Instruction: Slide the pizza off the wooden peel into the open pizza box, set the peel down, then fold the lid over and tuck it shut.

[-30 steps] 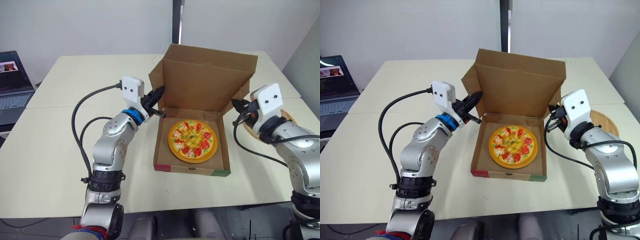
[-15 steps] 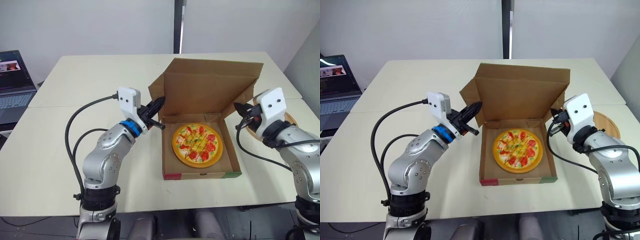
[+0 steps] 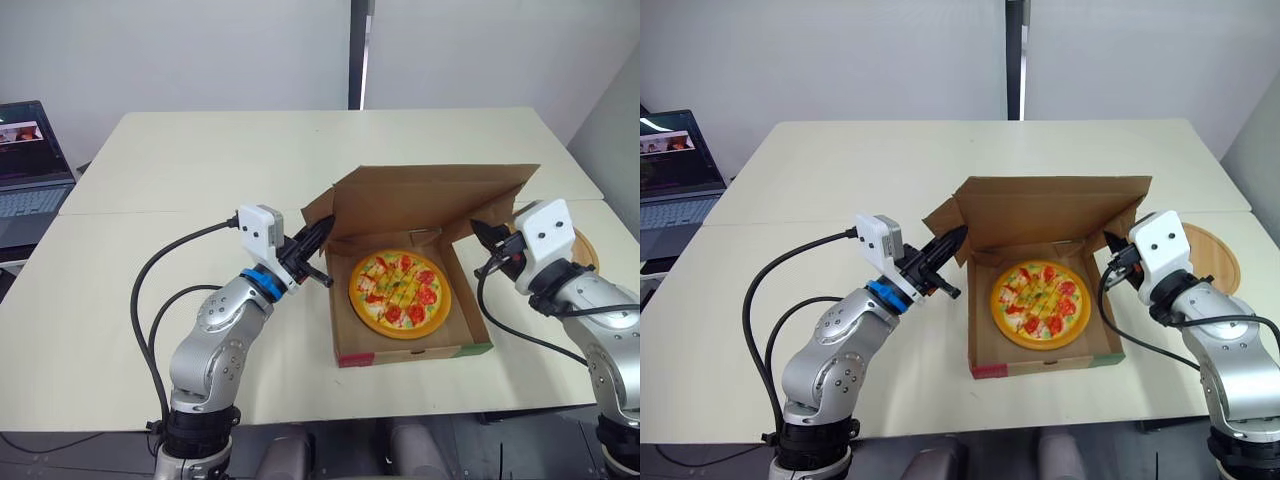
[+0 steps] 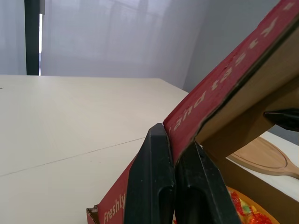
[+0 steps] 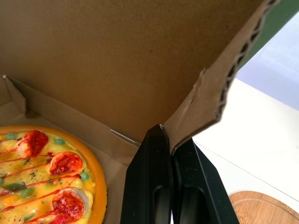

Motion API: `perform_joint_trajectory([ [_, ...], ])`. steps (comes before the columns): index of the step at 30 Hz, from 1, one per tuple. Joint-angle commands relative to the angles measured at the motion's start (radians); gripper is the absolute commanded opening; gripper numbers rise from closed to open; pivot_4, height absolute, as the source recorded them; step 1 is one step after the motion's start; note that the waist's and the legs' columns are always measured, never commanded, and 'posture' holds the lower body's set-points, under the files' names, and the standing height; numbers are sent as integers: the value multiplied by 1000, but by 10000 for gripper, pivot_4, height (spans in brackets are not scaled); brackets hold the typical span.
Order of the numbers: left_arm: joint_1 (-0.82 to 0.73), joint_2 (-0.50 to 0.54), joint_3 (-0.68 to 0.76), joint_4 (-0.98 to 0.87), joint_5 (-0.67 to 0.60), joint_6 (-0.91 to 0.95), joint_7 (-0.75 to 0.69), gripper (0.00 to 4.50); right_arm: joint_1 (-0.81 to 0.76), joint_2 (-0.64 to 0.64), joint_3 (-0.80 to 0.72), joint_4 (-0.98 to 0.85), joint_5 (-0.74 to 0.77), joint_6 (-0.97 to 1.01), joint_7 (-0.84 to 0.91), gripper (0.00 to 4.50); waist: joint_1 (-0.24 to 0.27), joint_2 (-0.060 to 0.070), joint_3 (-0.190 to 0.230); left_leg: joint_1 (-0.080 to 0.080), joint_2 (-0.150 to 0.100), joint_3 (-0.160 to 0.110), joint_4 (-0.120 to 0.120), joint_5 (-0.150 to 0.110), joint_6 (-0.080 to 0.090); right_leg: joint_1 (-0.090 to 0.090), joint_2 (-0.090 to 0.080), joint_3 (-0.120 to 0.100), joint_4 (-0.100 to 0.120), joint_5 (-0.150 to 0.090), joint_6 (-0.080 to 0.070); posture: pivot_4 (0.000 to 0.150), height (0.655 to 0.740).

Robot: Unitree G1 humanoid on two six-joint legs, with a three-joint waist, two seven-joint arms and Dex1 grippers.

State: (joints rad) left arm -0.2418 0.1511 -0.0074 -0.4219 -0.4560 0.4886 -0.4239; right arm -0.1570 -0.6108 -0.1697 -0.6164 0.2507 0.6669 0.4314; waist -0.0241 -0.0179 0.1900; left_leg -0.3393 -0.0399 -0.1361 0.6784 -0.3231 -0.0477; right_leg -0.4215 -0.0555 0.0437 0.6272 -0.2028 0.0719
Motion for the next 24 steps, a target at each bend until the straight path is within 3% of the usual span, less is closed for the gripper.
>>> perform_joint_trajectory([
  [1, -7, -9, -65, -22, 11, -13, -6, 0, 3, 1, 31, -37, 15, -18, 26, 221, 0, 0, 0, 0, 0, 0, 0, 0, 0, 0, 0, 0, 0, 0, 0, 1500, 7341],
  [10, -9, -4, -36, -31, -53, -15, -46, 0, -14, 13, 34, -29, 19, -8, 16, 221, 1, 0, 0, 0, 0, 0, 0, 0, 0, 0, 0, 0, 0, 0, 0, 1500, 7341],
  [13, -14, 14, -30, -27, -45, -13, -46, 5835, -19, 19, 34, -27, 20, -3, 12, 0, 1, 0, 0, 0, 0, 0, 0, 0, 0, 0, 0, 0, 0, 0, 0, 1500, 7341],
  [22, -33, 110, 40, -15, -56, -23, -95, 34362, -50, 30, 27, -17, 22, 19, 6, 0, -5, 0, 0, 0, 1, 0, -1, 0, 0, -1, 0, 0, 0, 0, 0, 1500, 7341],
  [24, -29, 138, 37, -15, -48, -24, -107, 34362, -56, 32, 29, -14, 21, 21, 5, 0, -6, 0, 0, 1, 1, 0, -1, 0, 0, -1, 0, 0, 0, 0, 0, 1500, 7341],
])
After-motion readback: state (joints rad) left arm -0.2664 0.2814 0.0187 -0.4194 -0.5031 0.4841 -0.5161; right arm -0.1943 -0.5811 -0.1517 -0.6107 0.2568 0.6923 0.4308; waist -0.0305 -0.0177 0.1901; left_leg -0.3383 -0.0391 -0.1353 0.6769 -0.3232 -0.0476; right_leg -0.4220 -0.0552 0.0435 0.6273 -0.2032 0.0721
